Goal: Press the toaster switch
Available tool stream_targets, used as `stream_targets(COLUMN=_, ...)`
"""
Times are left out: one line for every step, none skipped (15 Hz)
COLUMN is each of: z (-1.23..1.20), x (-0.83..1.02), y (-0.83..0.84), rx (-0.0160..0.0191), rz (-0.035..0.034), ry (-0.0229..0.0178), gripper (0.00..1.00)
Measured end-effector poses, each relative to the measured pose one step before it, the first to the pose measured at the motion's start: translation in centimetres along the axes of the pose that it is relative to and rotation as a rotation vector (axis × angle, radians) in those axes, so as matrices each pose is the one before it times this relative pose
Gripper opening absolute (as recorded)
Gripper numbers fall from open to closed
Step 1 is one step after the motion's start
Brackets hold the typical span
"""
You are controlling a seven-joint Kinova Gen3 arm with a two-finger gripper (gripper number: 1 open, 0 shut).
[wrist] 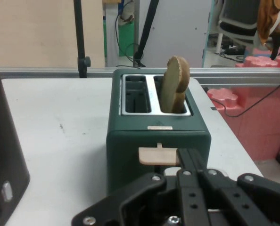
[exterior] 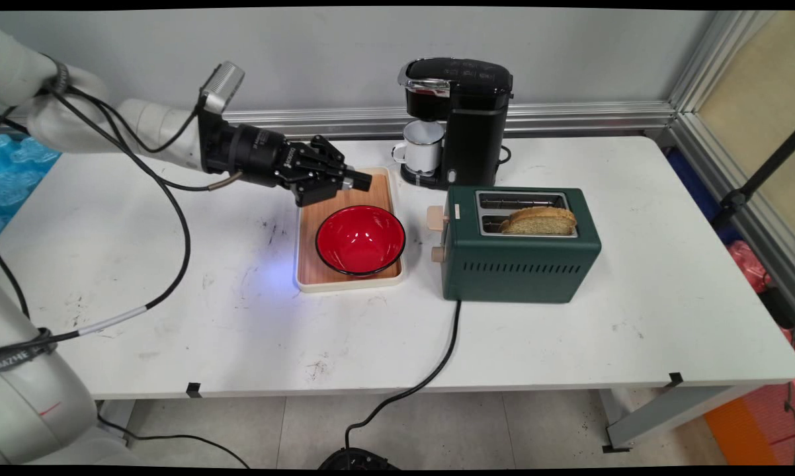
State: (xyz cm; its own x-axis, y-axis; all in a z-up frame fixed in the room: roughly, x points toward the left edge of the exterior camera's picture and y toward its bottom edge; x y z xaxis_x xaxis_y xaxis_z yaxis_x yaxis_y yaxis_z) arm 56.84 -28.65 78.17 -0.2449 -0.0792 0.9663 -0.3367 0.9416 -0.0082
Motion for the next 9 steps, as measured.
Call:
stream_targets(z=0.230, x=-0.097, y=0.067, rx=-0.00010, rz=-0.00203, ry=0.00226, gripper=0.00)
stream_targets(z=0.375, x=-0.156, y=0.088, rx=-0.00083, rz=-0.00325, ry=0.00310, gripper=0.00)
stream_targets(z=0.483, x=-0.197, y=0.071, rx=-0.00016, rz=-0.00294, ry=0.00342, gripper=0.00)
stream_targets(z=0.586, x=-0.231, y=0.058, rx=-0.00002, rz=-0.00289, ry=0.00360, gripper=0.00)
stream_targets(z=0.370, x=-0.151, y=0.032, rx=-0.00020, rz=-0.00175, ry=0.00205, gripper=0.00)
stream_targets(z=0.315, x=-0.124, y=0.023, rx=-0.00030, rz=-0.00117, ry=0.00128, gripper=0.00)
stream_targets(z=0.382, x=-0.153, y=0.030, rx=-0.00047, rz=-0.00135, ry=0.00143, gripper=0.00)
stream_targets(z=0.472, x=-0.174, y=0.047, rx=-0.00100, rz=-0.00087, ry=0.00136, gripper=0.00)
stream_targets(z=0.381, x=-0.133, y=0.042, rx=-0.00095, rz=-0.00045, ry=0.00092, gripper=0.00)
